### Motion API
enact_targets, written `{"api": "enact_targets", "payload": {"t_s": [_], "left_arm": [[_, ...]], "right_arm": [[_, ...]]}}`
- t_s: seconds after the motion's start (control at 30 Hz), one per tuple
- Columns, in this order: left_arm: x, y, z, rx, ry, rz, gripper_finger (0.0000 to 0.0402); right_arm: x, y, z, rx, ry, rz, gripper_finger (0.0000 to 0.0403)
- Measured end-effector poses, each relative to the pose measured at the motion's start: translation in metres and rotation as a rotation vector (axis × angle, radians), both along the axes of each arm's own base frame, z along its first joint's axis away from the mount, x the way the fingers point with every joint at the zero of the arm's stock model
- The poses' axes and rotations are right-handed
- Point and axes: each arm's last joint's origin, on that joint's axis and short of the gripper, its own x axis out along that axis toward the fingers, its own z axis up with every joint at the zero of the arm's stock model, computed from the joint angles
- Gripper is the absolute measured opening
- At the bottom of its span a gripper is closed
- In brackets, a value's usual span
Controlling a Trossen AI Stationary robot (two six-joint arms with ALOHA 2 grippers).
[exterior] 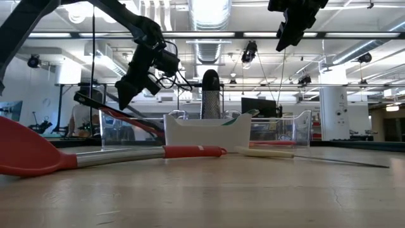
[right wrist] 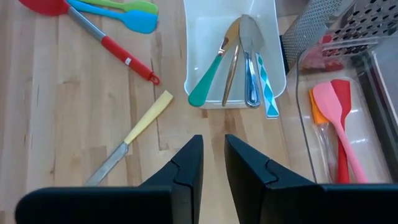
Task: Pick & Place Kitchen Items
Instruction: Put the gray serving spoon into the left transparent bin, then put the green spatula into the right transparent bin
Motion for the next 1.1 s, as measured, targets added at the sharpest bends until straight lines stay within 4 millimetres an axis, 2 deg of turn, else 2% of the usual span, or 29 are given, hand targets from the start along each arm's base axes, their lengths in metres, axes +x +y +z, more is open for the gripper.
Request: {"api": "enact_targets", "payload": {"t_s": [0.17,0.33,0.5,0.67,0.8,0.9,1.1], "left_arm": [[0.0,0.0,0.0,0.005,-0.001,0.004,0.0217],[-0.002,0.0,0.001,0.037,0.032,0.017,0.026],[-0.008,-0.006,0.014,0.064,0.058,0.062,0.0263],[-0.011,-0.02,0.042,0.116,-0.033,0.055,0.0257],[-0.012,-0.036,0.071,0.123,-0.204,0.077,0.0257],[-0.012,-0.054,0.089,0.063,-0.38,0.103,0.0256],[-0.009,-0.093,0.106,-0.121,-0.643,0.083,0.0256]], "right_arm": [[0.0,0.0,0.0,0.001,0.0,0.0,0.0062],[0.0,0.0,0.0,0.003,0.001,-0.003,0.0066],[0.0,0.0,0.0,0.002,0.001,-0.002,0.006],[0.0,0.0,0.0,0.0,0.001,0.0,0.0056],[0.0,0.0,0.0,0.001,0.001,0.0,0.0061],[0.0,0.0,0.0,0.002,0.001,-0.002,0.0066],[0.0,0.0,0.0,0.007,-0.001,-0.006,0.0074]]}}
